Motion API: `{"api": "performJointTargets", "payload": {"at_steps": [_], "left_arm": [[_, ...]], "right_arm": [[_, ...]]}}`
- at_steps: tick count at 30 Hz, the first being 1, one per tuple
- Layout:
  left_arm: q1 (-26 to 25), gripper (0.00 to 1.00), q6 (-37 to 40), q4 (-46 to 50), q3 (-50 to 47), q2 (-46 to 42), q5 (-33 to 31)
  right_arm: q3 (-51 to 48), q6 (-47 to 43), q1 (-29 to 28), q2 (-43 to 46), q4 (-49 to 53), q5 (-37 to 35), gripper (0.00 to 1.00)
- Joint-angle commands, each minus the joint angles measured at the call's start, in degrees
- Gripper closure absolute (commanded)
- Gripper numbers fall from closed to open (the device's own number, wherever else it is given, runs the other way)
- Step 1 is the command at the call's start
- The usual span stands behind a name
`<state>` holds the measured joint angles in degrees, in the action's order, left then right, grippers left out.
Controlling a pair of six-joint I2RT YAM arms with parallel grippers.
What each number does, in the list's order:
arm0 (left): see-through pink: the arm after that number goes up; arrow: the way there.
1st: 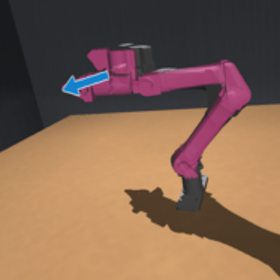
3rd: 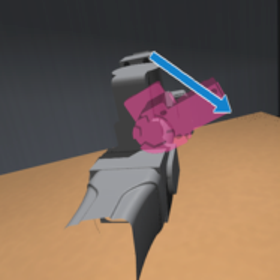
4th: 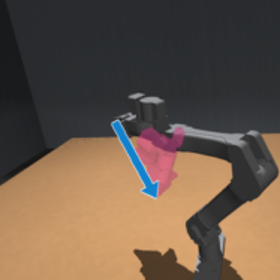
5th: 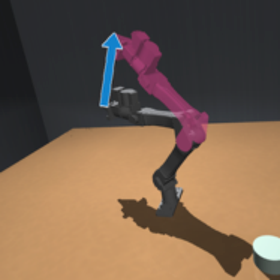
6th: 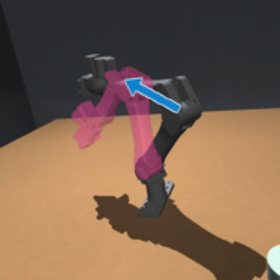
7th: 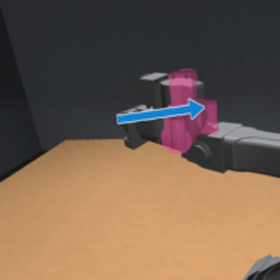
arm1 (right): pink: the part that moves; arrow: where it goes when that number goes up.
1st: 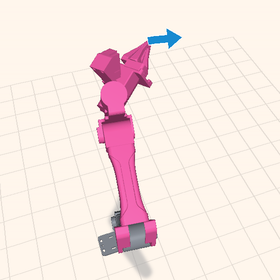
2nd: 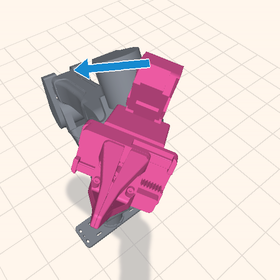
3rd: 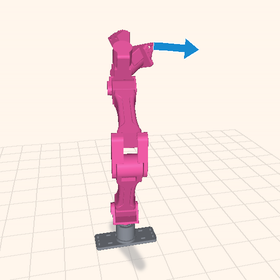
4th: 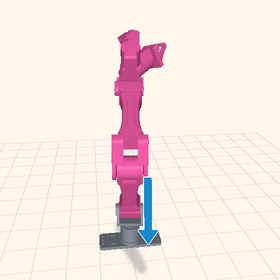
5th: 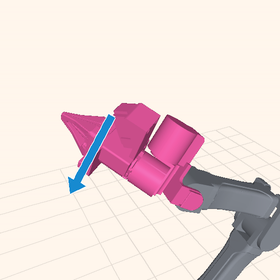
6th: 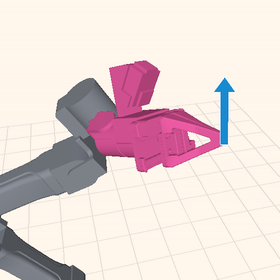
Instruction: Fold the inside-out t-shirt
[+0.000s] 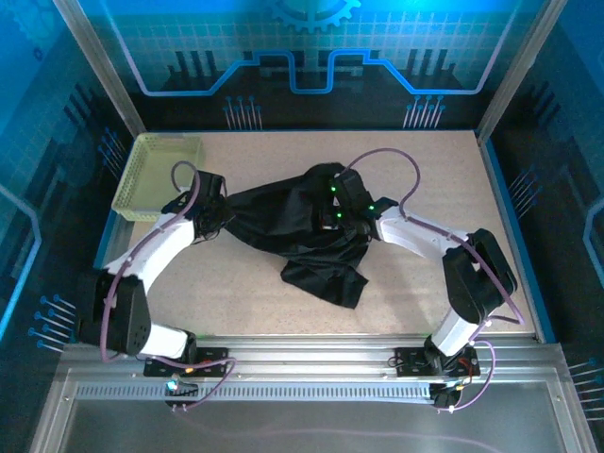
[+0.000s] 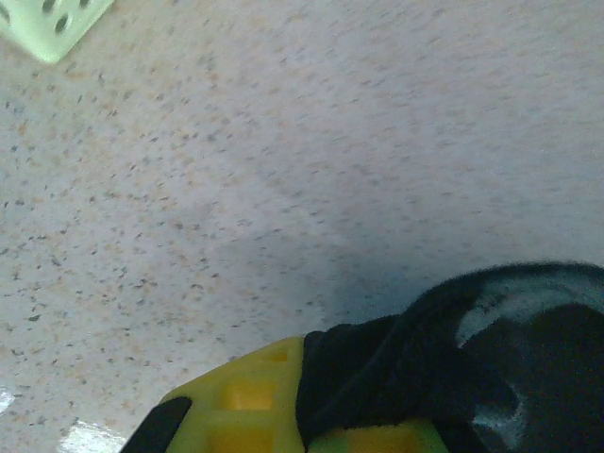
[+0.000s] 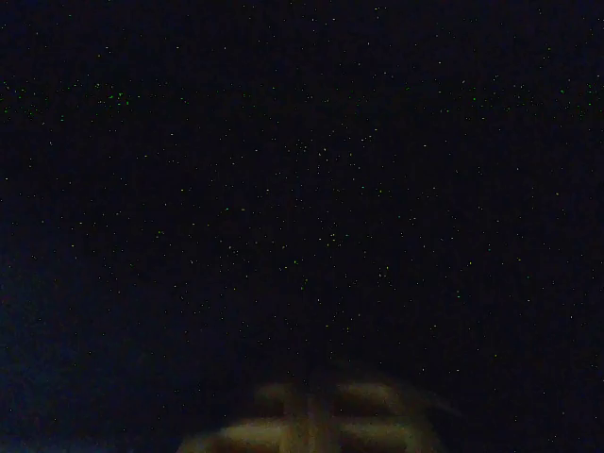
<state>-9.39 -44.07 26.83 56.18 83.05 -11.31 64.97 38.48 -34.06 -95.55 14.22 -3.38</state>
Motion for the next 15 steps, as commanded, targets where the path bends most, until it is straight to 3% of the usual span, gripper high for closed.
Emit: {"api": "performJointTargets", "payload": {"at_steps": [1,7,15], "left_arm": [[0.5,1.00,-1.4,2.8,4.8,4.3,0.9],[-0.6,1.00,2.5,10.0,11.3,14.3,1.4],[-9.0,1.00,4.6,11.1,11.8,21.3,-0.4]], "right_arm": [[-4.0,-1.2,0.1,0.7,-2.8,2.8,1.00],[-7.1,-1.3,0.3,9.1,-8.2,5.0,1.00],[-6.1,-1.5,1.1,20.1,-12.0,9.4,1.00]]}}
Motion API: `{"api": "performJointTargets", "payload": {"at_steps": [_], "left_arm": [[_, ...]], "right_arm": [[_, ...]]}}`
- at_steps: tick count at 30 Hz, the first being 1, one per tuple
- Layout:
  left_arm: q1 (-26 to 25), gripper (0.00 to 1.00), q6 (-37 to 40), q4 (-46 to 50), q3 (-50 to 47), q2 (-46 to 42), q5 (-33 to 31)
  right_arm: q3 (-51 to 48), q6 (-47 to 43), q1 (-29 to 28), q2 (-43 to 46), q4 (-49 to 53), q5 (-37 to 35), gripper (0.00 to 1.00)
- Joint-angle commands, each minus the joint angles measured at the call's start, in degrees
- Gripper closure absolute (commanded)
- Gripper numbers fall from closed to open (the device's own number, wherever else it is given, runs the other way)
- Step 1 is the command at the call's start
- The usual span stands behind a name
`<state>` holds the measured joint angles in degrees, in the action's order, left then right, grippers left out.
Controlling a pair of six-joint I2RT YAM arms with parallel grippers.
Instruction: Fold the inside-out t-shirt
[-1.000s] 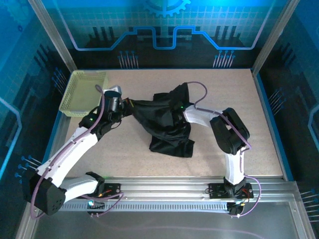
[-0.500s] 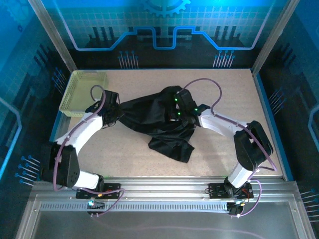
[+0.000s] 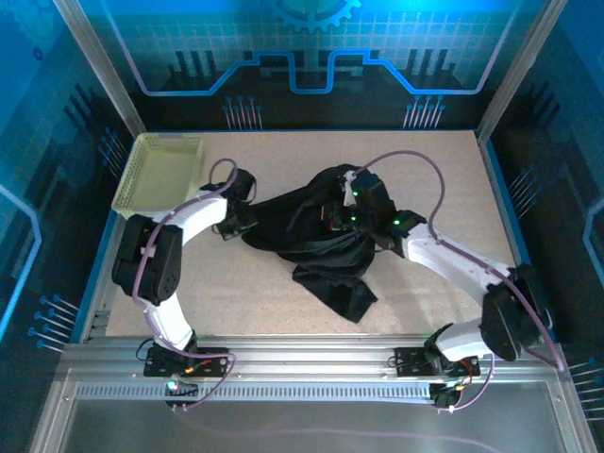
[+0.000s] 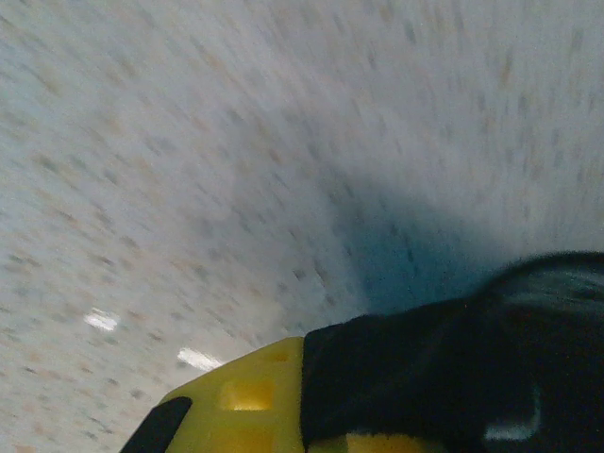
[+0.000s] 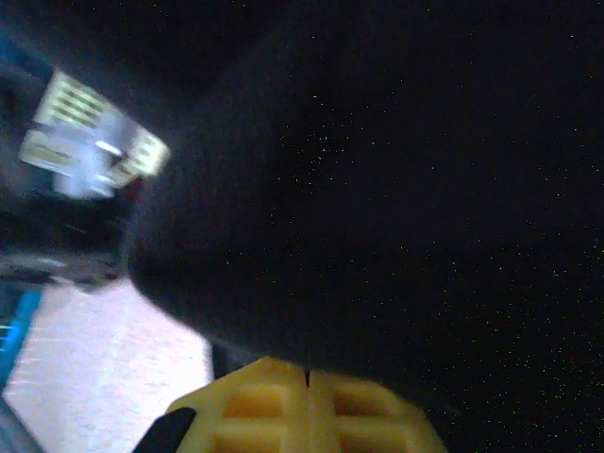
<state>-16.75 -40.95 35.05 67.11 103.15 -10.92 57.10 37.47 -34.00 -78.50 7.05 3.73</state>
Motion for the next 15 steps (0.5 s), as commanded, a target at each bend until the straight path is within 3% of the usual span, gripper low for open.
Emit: {"api": "performJointTargets", "payload": {"at_steps": [1,10,15], "left_arm": [[-1.6,1.00,1.1,1.9,0.2,1.6,-0.2],[-1.5,0.97,1.7,2.3,1.6,3.1,-1.4],[-2.1,0.64,3.1,-0.8,0.3,-3.7,2.0]], "right_arm": [[2.2,-0.1,1.4,3.8,-4.7,2.8,1.00],[1.1,4.7,3.0,4.4,-7.0,9.5,1.00],[-0.2,2.2,2.1,-0.3,-4.4,6.1,1.00]]}}
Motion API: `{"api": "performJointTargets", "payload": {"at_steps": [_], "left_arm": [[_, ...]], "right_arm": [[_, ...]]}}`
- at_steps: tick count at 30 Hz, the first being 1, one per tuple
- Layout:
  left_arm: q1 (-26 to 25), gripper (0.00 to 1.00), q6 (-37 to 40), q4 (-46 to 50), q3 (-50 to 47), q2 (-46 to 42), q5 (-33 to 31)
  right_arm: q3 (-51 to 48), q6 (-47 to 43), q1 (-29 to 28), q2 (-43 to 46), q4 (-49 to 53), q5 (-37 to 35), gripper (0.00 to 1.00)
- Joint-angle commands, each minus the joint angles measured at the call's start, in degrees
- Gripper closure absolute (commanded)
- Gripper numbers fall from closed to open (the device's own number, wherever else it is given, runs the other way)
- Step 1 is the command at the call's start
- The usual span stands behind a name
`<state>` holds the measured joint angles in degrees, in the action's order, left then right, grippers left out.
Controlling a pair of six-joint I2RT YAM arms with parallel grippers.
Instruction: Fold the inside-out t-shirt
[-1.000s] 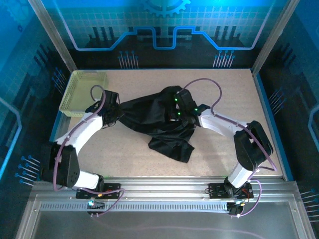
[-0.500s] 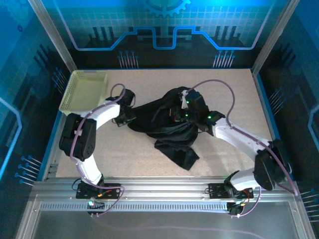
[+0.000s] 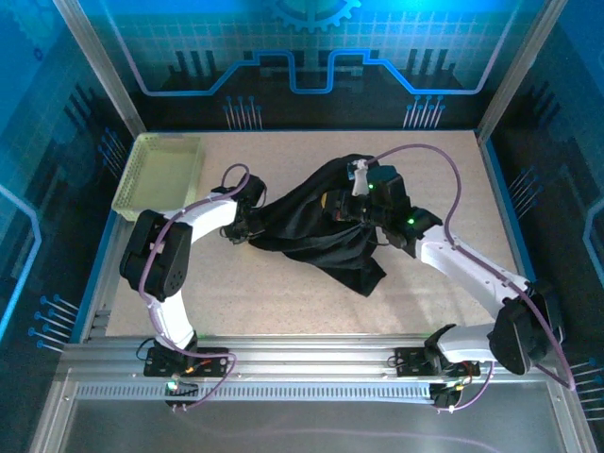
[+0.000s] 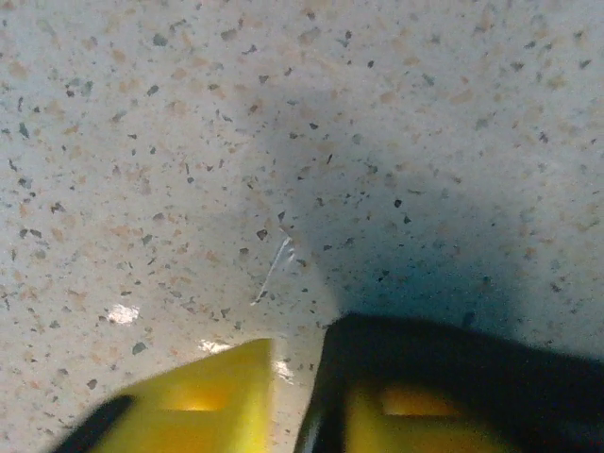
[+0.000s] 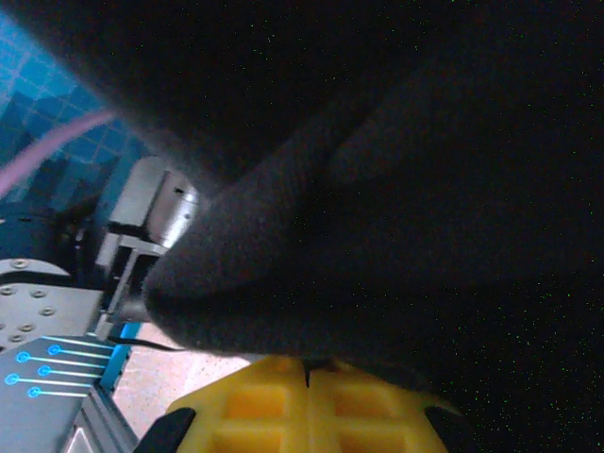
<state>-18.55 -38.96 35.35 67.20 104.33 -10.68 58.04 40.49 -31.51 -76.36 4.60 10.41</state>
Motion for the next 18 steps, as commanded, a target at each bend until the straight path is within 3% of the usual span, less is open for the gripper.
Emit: {"api": "performJointTargets", "payload": {"at_steps": [1,5,8,14,18], "left_arm": [[-0.6,0.57,1.6,-2.0,0.0,-6.9,3.1],[-3.4,0.34,6.2,-7.2,0.6,-15.2,9.5],[-7.0,0.24,11.0,-13.6,0.1,-18.5,15.2],[-8.7,0.20,12.9,-20.2,-1.9,-18.1,22.6],[-8.7,0.26,12.1,-18.6,0.2,-15.1,20.7]], "right_arm": [[-1.9,-0.7,-0.4,-3.9,-3.2,0.3,1.00],[-1.2,-3.8,-3.4,-9.1,-3.0,-1.2,1.00],[-2.4,-4.6,-4.8,-10.7,-6.0,-1.1,1.00],[-2.8,-6.4,-6.1,-9.5,-7.1,-1.0,1.00],[-3.8,-7.8,-7.1,-7.5,-6.9,-1.2,1.00]]}}
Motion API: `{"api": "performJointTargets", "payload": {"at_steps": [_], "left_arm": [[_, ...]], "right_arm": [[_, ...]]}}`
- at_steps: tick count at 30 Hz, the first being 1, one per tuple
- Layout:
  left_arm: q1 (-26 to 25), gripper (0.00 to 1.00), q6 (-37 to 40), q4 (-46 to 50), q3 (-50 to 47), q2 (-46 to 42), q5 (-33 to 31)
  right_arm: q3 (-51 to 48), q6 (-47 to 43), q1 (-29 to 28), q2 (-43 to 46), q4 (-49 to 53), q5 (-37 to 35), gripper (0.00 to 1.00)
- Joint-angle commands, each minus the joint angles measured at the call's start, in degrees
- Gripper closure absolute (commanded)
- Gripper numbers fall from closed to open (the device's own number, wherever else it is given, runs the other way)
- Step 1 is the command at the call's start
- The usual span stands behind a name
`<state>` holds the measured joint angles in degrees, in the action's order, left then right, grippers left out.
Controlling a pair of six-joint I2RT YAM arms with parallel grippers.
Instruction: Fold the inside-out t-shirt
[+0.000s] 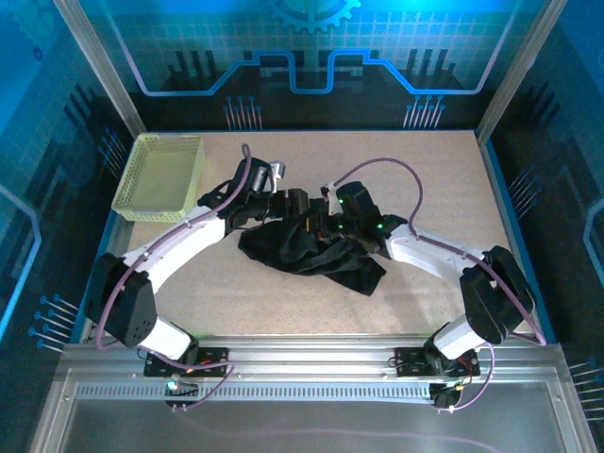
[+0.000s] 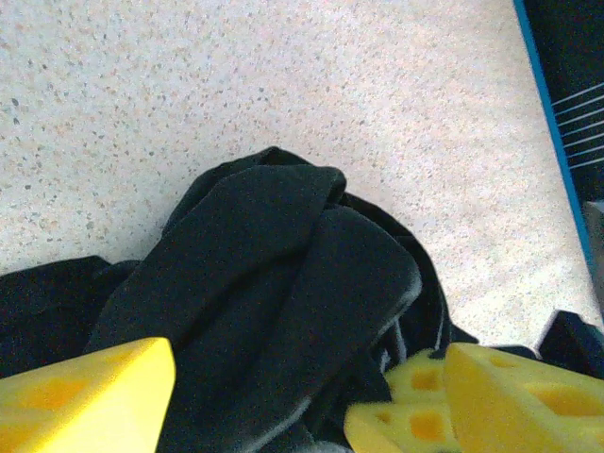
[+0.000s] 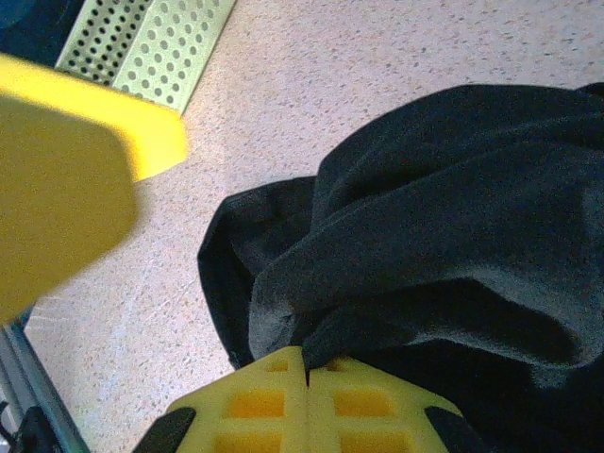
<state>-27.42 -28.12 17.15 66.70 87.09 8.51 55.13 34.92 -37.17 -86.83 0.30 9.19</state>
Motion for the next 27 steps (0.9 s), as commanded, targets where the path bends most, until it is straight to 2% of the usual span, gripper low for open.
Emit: {"api": "performJointTargets", "payload": {"at_steps": [1,7,9,11,14,19,24,27], "left_arm": [[0.3,0.27,0.4,-0.2,0.7,2.4,0.4],[1.9,0.26,-1.0,-0.4,0.1,5.2,0.9],[1.9,0.29,-0.9,-0.2,-0.1,6.3,1.0],[1.9,0.35,-1.1,-0.1,-0.5,7.4,0.8],[1.9,0.55,-1.0,1.0,-0.7,9.6,0.7],[3.7,0.99,-2.5,0.6,-3.5,9.8,-0.3],[10.2,1.00,-5.7,0.6,-6.1,7.7,-0.8],[14.3,1.00,-7.1,2.3,-7.0,4.9,-3.9]], "right_arm": [[-1.4,-2.3,-1.6,4.3,-2.1,-1.0,1.00],[-1.5,-3.9,-1.1,15.1,2.3,-3.5,1.00],[0.9,-4.3,-0.9,17.2,5.3,-4.6,1.00],[3.6,-4.9,-0.3,18.9,7.7,-4.3,1.00],[6.4,-5.7,0.5,21.2,9.5,-4.6,1.00],[11.3,-8.0,2.6,23.0,14.7,-7.2,1.00],[15.5,-8.4,5.7,24.0,17.5,-4.7,1.00],[17.9,-8.8,5.9,25.1,18.5,-4.2,1.00]]}}
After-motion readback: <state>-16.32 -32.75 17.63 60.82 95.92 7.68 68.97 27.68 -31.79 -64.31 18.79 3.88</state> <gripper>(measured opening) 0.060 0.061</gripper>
